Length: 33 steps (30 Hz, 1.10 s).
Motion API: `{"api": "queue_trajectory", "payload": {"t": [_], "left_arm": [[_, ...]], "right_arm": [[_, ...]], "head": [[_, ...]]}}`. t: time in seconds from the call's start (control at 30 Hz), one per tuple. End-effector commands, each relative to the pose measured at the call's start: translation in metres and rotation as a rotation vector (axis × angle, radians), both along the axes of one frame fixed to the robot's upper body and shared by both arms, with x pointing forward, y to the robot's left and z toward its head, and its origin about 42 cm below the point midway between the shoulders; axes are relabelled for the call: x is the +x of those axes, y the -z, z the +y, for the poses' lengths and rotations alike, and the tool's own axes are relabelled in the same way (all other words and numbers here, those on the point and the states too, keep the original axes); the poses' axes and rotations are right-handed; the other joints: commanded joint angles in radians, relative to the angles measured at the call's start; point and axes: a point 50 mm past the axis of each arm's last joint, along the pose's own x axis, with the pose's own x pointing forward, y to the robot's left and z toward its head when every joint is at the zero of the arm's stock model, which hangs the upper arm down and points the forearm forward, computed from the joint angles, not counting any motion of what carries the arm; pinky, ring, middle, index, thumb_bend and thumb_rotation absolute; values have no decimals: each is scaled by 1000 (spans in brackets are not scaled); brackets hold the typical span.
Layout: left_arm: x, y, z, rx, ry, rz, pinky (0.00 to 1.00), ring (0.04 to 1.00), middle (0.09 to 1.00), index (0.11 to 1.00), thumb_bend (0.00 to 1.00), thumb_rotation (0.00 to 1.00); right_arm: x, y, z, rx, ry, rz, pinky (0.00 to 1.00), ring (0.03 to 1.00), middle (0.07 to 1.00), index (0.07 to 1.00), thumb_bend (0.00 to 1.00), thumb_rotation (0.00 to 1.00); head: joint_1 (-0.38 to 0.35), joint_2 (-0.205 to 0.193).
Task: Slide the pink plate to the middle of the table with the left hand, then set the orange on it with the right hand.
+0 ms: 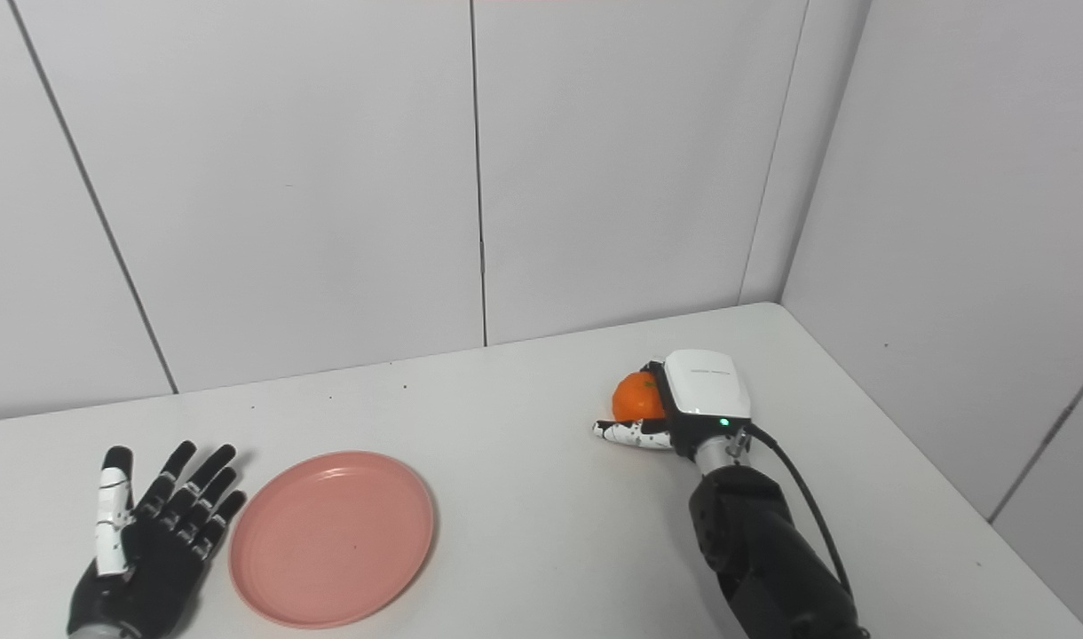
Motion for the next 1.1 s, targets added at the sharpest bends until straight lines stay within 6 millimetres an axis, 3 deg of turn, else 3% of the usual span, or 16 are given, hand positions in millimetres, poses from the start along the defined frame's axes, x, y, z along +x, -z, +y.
{"api": "queue_trajectory", "payload": {"t": [0.0, 0.07, 0.23, 0.5, 0.7, 0.77, 0.9, 1.0, 1.07], "left_arm": [[1, 1, 1, 0, 12, 11, 1000, 994, 854, 1000, 658, 896], [1, 2, 1, -4, 13, 11, 1000, 994, 860, 1000, 660, 890], [1, 3, 1, -6, 16, 14, 1000, 996, 856, 1000, 672, 884], [0, 3, 0, -2, 18, 6, 1000, 988, 842, 1000, 656, 894], [0, 3, -1, -1, 19, 4, 1000, 985, 835, 1000, 653, 896], [0, 4, -2, -4, 22, 4, 1000, 987, 831, 1000, 660, 896], [2, 5, -3, -15, 26, 9, 1000, 990, 831, 1000, 671, 891], [3, 6, -4, -20, 28, 8, 1000, 986, 834, 1000, 694, 870], [4, 7, -3, -21, 31, 6, 1000, 991, 834, 1000, 695, 872]], "right_arm": [[10, -24, -4, -17, -17, -127, 192, 253, 327, 402, 578, 585], [10, -20, -6, -14, -30, -159, 129, 181, 254, 320, 500, 503], [12, -16, -10, -19, -48, -207, 112, 157, 232, 285, 489, 462], [12, -17, -12, -31, -46, -197, 117, 168, 243, 305, 493, 529], [12, -22, -13, -37, -50, -202, 136, 190, 264, 332, 506, 518], [11, -29, -12, -33, -60, -223, 132, 186, 259, 321, 512, 525], [9, -47, -8, -16, -84, -254, 164, 232, 315, 410, 519, 562], [8, -64, -1, -25, -110, -309, 121, 175, 249, 303, 533, 492], [6, -78, 7, -39, -122, -332, 113, 166, 239, 280, 514, 502]], "head": [[1, 0], [1, 0], [4, -1], [6, -2], [13, -1], [15, -1], [16, -5], [17, -8], [17, -8]]}}
